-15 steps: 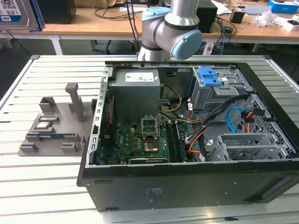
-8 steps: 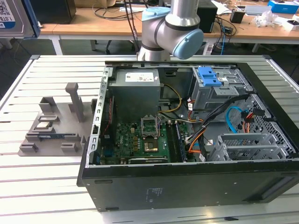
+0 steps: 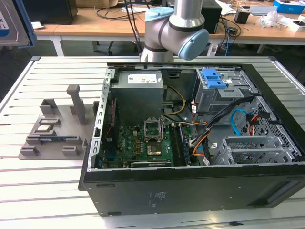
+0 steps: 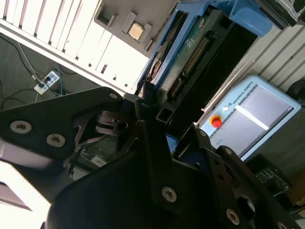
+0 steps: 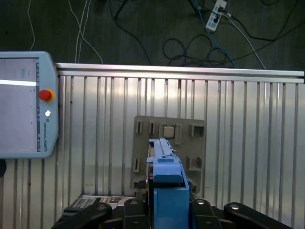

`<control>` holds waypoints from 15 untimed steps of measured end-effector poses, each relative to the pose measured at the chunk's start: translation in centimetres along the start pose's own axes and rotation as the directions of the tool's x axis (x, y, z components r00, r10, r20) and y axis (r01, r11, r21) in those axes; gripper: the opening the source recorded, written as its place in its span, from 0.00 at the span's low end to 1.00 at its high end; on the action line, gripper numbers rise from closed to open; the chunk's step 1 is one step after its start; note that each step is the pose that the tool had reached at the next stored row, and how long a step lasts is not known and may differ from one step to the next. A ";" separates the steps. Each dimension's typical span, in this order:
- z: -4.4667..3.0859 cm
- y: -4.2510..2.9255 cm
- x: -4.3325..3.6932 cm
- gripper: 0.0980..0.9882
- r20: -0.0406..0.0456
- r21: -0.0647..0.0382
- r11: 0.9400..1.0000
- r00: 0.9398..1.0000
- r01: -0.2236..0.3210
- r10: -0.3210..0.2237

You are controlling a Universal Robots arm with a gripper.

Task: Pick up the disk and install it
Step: 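Pick up the disk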

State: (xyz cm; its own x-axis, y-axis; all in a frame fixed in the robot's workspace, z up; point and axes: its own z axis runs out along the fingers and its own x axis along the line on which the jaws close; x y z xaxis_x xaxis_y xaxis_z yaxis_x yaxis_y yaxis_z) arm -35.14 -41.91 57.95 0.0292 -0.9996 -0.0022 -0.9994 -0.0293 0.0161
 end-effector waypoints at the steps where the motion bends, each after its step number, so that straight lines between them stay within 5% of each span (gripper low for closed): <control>1: 0.01 0.01 0.27 0.30 0.000 0.000 1.000 1.000 0.000 0.000; 15: 0.18 0.13 4.62 0.30 0.000 0.000 1.000 1.000 0.000 0.000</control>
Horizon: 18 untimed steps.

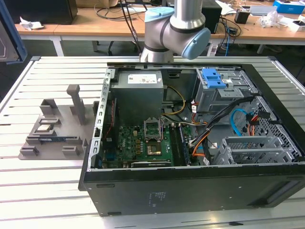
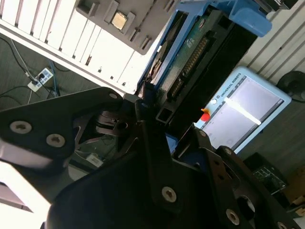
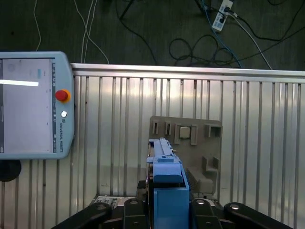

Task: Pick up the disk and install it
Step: 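Pick up the disk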

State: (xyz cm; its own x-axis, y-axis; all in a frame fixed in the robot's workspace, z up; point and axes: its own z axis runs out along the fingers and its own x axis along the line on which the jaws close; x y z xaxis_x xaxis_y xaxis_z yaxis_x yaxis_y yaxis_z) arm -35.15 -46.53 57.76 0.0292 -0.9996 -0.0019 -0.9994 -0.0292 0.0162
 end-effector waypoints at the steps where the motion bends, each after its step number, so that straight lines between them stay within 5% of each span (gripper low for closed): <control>1: 0.02 0.01 0.28 0.30 0.000 0.000 1.000 1.000 0.000 0.000; 14: 0.21 0.13 4.92 0.30 -0.003 0.000 1.000 1.000 0.000 0.000; 18: 0.25 -1.80 4.99 0.30 -0.003 -0.002 1.000 1.000 0.000 0.000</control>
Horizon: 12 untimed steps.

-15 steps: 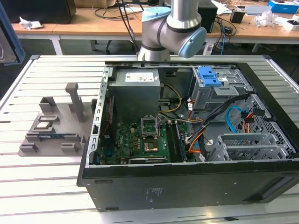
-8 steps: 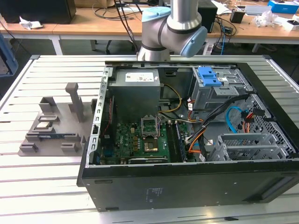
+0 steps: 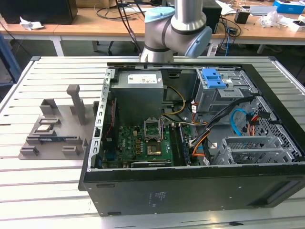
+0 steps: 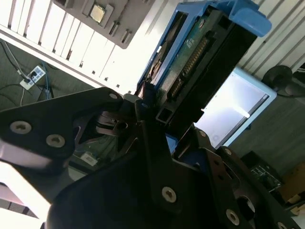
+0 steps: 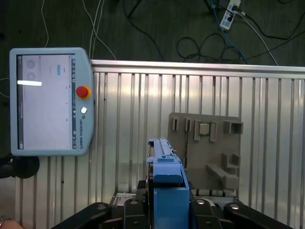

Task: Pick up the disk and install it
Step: 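Pick up the disk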

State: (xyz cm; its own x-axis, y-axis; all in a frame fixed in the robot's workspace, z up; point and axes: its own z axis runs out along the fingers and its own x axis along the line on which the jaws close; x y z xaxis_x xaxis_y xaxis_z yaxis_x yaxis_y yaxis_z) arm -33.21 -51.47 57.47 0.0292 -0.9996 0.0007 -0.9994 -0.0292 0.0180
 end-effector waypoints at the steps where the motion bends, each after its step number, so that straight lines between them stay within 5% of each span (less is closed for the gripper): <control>1: 0.00 -0.45 0.01 0.30 0.000 -0.001 1.000 1.000 0.000 0.000; 8: 0.14 -4.60 0.14 0.30 0.000 -0.007 1.000 1.000 0.000 0.000; 12: 1.13 -7.20 0.22 0.30 0.000 -0.012 1.000 1.000 0.000 0.000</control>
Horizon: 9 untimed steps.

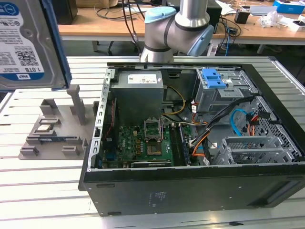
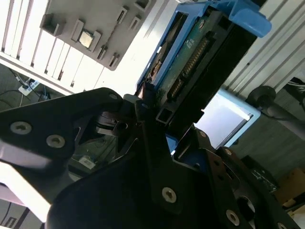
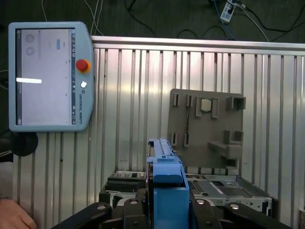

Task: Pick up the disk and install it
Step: 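Pick up the disk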

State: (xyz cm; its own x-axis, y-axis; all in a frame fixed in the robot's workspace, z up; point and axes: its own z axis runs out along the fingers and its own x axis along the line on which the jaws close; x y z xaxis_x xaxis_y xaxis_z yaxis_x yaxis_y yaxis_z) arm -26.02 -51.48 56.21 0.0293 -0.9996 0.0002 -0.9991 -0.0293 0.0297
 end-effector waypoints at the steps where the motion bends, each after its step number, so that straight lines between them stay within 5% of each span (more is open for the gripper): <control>1: 0.18 -0.40 0.01 0.30 0.000 -0.001 1.000 1.000 0.000 0.000; 9: 1.63 -3.23 0.11 0.30 0.000 -0.002 1.000 1.000 0.000 0.000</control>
State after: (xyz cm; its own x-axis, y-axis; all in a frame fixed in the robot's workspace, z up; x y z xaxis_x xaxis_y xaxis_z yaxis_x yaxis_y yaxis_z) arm -22.84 -51.49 54.48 0.0292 -0.9996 0.0003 -0.9991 -0.0292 0.0313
